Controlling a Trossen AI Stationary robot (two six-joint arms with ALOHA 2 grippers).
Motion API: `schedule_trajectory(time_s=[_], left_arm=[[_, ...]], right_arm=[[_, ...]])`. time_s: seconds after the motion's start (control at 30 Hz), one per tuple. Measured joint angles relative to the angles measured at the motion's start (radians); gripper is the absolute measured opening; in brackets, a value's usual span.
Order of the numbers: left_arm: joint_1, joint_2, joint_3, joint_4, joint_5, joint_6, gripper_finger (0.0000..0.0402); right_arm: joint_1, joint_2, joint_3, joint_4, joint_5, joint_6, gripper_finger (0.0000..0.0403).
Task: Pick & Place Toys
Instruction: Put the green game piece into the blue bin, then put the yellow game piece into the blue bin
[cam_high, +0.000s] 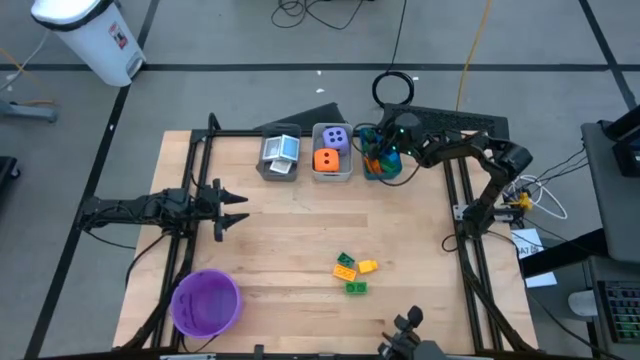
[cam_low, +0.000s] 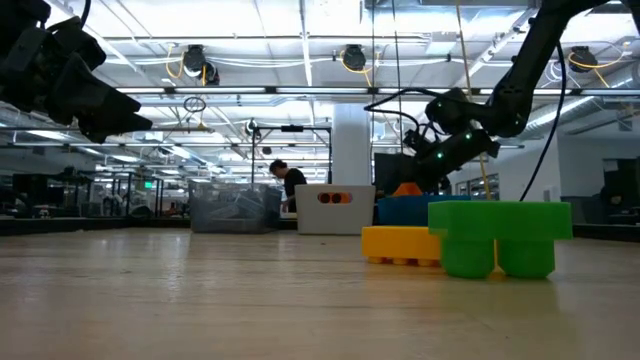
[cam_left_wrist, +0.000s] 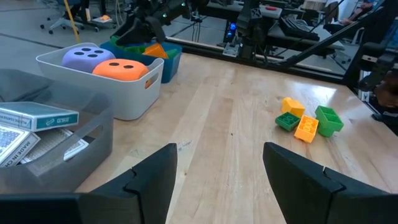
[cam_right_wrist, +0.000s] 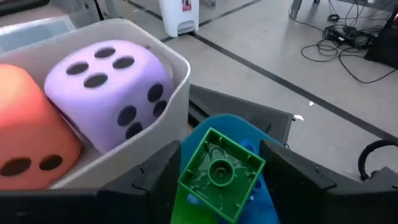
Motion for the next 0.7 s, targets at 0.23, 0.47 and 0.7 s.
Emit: schedule_trajectory(time_s=[0.23,0.47,0.7], left_arm=[[0.0,0.0,0.0,0.0,0.0,0.0,0.0246],[0.0,0.0,0.0,0.0,0.0,0.0,0.0246],[0.0,0.0,0.0,0.0,0.0,0.0,0.0246]], right_arm=[[0.0,-0.001,0.0,0.005,0.001,0.043,0.0229],[0.025,-0.067,0.0,-0.009,-0.001,0.023,0.0274],[0.143,-0.248,0.0,-0.179,-0.13,0.039,0.0294]])
